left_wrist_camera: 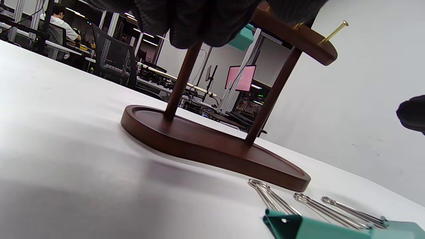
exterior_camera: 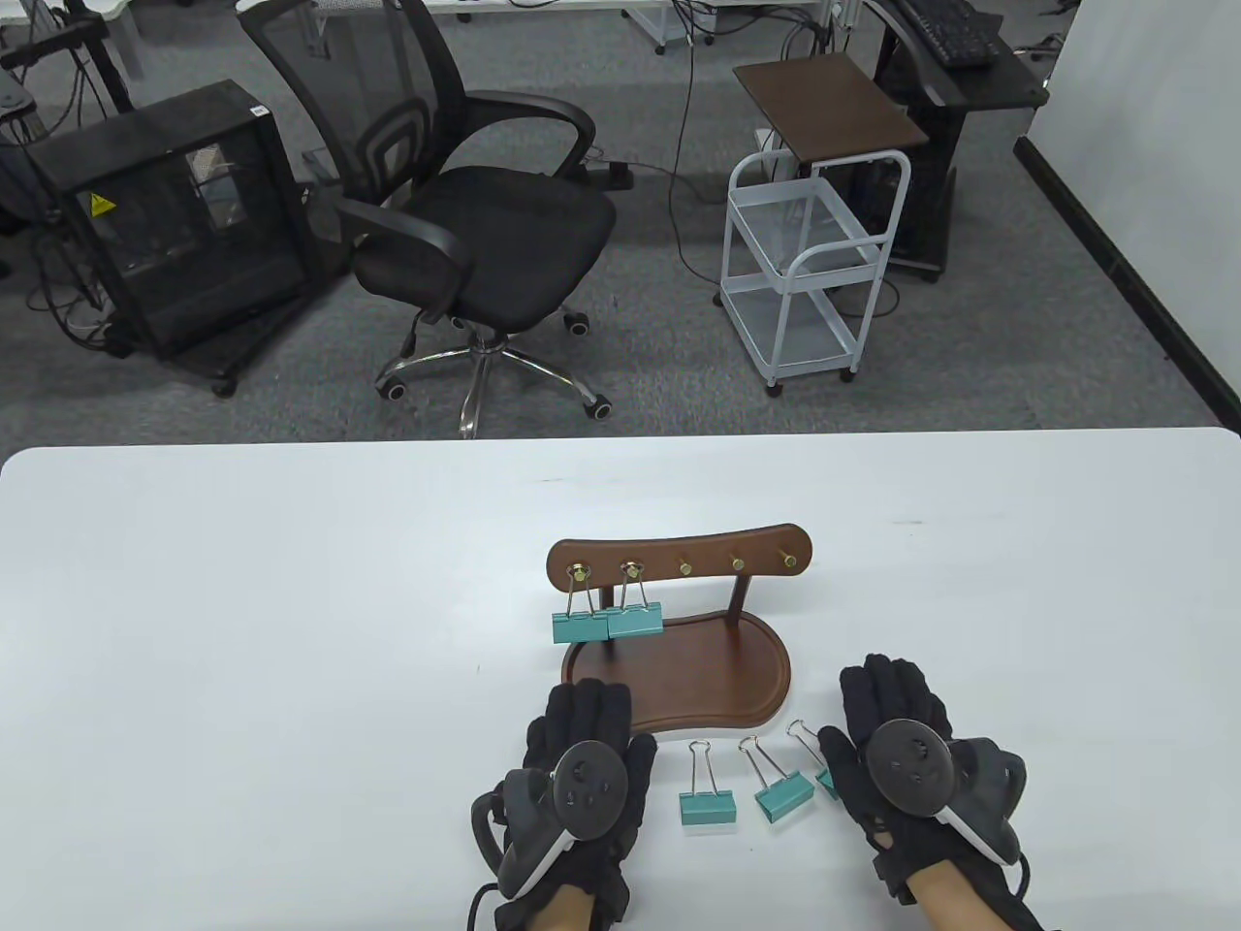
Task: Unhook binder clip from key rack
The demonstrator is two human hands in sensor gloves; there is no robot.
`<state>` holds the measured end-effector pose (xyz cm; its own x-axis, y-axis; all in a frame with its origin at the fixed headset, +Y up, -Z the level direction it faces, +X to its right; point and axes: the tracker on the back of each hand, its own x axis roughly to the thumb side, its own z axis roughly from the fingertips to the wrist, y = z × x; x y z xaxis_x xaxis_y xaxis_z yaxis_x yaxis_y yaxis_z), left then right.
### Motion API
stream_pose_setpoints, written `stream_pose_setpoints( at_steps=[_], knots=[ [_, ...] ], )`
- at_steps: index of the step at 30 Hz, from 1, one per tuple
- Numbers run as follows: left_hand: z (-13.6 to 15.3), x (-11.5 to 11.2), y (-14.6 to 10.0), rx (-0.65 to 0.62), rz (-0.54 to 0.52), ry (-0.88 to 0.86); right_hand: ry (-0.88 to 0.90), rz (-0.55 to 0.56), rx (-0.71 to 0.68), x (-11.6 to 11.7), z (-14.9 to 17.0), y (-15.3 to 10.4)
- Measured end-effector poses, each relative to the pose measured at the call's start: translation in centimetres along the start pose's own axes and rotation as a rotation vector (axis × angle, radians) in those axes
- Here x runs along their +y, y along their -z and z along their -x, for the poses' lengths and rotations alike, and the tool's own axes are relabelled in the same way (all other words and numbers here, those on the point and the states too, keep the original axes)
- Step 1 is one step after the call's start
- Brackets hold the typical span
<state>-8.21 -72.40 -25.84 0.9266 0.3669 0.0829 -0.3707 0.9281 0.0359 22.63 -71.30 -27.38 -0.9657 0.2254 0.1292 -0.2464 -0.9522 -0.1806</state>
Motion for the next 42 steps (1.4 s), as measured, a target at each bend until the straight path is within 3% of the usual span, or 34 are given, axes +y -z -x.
stream_pose_setpoints(
  at_steps=[15,22,25,32,37,42],
  knots=[
    [0.4,0.4,0.0,0.007,-0.026,-0.042,0.099,-0.01,0.038,1.7,0.9,-0.3],
    [0.8,1.2,0.1,0.006,-0.111,-0.089,0.099,-0.015,0.048,1.7,0.9,-0.4],
    [1.6,1.5,0.2,0.034,-0.155,-0.149,0.098,0.049,0.047,1.4,0.8,-0.4],
    [3.9,2.9,-0.1,0.117,-0.257,-0.302,0.111,0.038,0.058,1.3,0.9,-0.4],
    [5.2,3.5,0.2,0.177,-0.315,-0.514,0.139,0.054,0.064,1.1,1.0,-0.3],
    [6.2,3.5,1.4,0.233,-0.312,-0.624,0.158,0.056,0.072,1.0,1.2,-0.3]
  ],
)
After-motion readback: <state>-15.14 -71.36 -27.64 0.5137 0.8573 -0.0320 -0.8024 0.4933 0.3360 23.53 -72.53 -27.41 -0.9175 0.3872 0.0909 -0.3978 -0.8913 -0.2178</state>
